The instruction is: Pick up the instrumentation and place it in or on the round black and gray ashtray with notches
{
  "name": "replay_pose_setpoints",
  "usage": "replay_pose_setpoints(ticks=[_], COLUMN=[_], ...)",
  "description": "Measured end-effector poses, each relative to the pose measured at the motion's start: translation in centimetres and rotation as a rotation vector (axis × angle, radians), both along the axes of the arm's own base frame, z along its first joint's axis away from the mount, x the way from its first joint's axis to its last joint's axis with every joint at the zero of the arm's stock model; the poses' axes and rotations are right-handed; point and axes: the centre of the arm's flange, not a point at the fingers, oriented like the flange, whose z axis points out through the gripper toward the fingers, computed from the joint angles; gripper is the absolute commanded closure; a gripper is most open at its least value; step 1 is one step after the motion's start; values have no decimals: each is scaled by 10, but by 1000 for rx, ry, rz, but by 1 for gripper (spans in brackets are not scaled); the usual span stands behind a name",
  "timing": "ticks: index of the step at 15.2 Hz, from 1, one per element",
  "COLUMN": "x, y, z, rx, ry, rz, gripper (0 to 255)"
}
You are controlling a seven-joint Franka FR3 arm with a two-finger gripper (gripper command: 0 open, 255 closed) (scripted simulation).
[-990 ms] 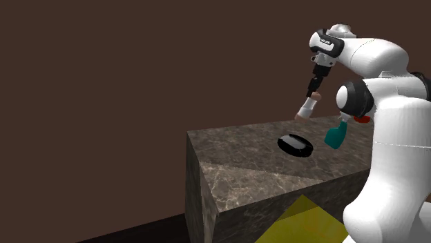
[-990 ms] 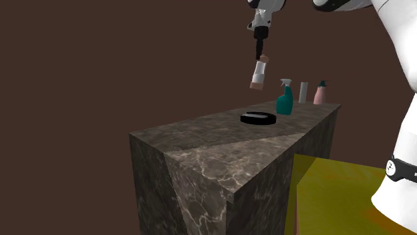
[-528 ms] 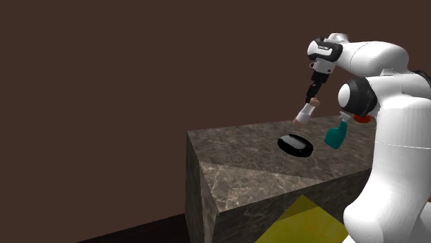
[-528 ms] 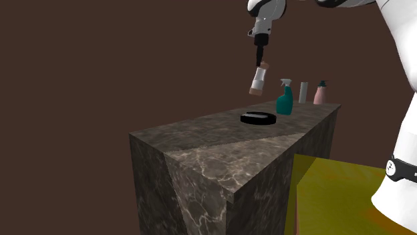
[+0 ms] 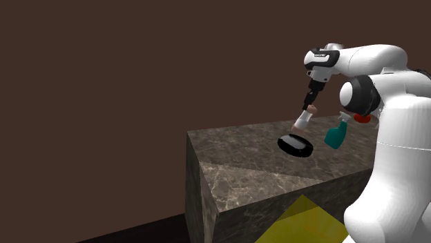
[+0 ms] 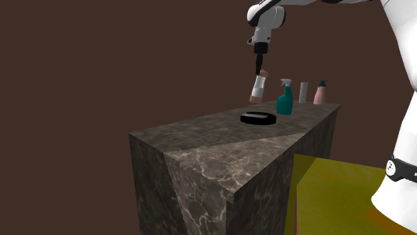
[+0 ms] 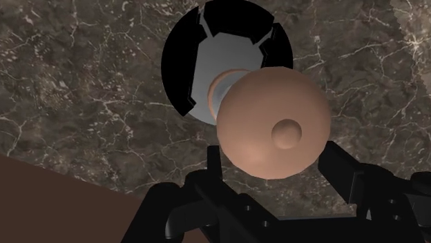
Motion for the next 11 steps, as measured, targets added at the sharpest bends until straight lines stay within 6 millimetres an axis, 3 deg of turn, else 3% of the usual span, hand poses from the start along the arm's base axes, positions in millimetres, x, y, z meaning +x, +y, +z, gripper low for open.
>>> replay_pose_setpoints(ticks=[11], x=[0], y=[0], z=[-56], rx=[0], ry=[0], rz=[0], gripper=[255])
